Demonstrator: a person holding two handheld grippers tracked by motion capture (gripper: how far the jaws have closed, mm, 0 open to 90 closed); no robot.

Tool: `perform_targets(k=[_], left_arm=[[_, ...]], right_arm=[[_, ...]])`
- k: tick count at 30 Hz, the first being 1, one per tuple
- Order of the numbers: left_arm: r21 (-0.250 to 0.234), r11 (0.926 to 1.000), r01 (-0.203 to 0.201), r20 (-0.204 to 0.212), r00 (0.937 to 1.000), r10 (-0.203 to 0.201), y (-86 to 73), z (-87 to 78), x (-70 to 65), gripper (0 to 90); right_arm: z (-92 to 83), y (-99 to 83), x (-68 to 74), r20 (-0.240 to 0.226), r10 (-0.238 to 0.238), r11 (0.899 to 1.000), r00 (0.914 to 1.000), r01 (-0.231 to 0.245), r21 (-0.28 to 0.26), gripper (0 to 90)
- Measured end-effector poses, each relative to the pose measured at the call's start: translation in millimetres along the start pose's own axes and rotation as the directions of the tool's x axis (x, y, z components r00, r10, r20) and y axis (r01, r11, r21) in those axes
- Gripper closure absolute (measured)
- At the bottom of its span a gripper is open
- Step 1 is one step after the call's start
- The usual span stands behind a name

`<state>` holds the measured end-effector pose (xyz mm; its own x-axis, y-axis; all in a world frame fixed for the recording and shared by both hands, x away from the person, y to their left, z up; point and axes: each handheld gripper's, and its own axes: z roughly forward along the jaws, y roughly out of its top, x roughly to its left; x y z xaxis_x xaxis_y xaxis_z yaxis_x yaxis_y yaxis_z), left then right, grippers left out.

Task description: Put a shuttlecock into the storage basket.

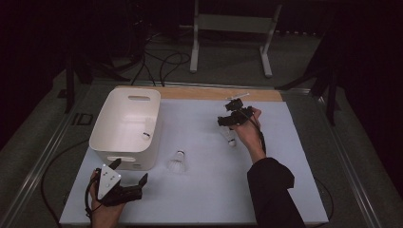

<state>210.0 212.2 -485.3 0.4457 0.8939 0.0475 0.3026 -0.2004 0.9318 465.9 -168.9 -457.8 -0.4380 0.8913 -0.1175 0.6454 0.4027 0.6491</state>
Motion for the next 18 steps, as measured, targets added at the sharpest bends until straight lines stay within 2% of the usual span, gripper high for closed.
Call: perform_targets(k=[6,12,14,18], left_arm=[[0.001,1.0,-0.001,0.0,1.0,0.001,0.0,0.2,-0.2,0.0],[0.0,1.0,0.002,-0.002,1.0,-0.002,-0.1,-0.3,0.1,0.0],[0.0,1.0,0.003,-0.003,1.0,-0.003,-0.1,-0.5,0.4,0.0],[0.0,1.0,0.003,-0.003,1.0,-0.003,-0.1,-0.3,0.2,0.0]], right_arm=[[3.7,-2.2,-3.2,0.014,0.009,1.0,0.9999,-0.009,0.012,12.7],[5.0,-7.0,-6.3,0.019,0.0,0.998,0.9998,-0.001,0.055,13.1],[3.2,-9.4,-7.1,0.026,-0.017,0.997,0.9995,0.015,0.073,13.2],[-6.5,-13.9,-10.8,0.009,-0.015,0.996,0.9998,0.014,0.087,13.2]])
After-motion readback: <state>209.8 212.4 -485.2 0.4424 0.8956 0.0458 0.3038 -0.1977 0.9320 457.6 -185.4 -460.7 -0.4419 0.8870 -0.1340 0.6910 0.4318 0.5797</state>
